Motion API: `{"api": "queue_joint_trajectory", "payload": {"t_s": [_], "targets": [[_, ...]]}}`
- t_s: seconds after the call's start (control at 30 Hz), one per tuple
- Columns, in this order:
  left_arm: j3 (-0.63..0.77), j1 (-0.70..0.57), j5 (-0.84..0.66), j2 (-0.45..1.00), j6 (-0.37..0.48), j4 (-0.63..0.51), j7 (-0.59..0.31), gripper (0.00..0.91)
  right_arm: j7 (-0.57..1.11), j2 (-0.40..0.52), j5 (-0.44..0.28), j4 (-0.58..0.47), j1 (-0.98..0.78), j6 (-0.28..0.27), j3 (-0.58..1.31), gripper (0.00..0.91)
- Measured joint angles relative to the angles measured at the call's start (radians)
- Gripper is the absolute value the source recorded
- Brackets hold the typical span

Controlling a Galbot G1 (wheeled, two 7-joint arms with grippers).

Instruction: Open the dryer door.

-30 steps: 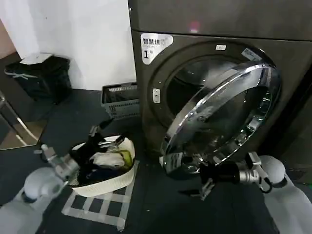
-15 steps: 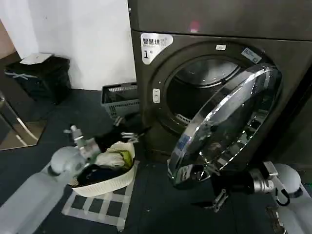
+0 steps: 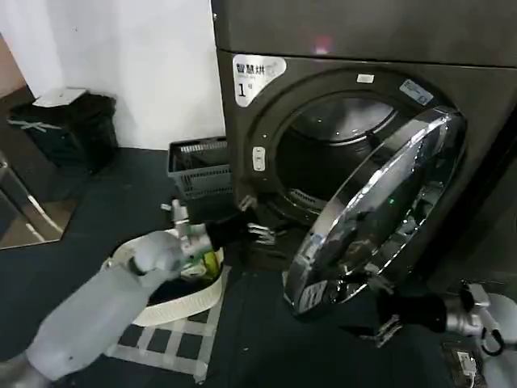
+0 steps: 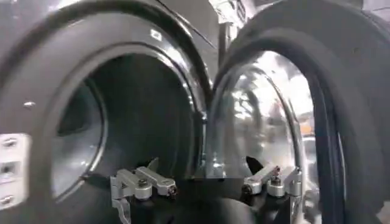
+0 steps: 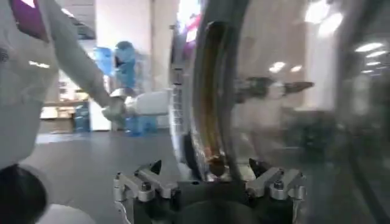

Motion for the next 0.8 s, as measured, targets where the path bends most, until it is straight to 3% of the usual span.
{"api": "queue_joint_trajectory", "payload": {"t_s": [0.47, 0.8], "targets": [[0.096, -0.050, 0.024, -0.094, -0.002, 0.042, 0.015, 0.907, 0.013, 0.060, -0.039, -0.029, -0.071, 0.024, 0.299, 0.907], [0.130, -0.049, 0.038, -0.127, -0.001, 0.028, 0.022, 0.907, 0.153, 0.061, 0.009, -0.099, -0.101, 0.045, 0.585, 0.907]]}}
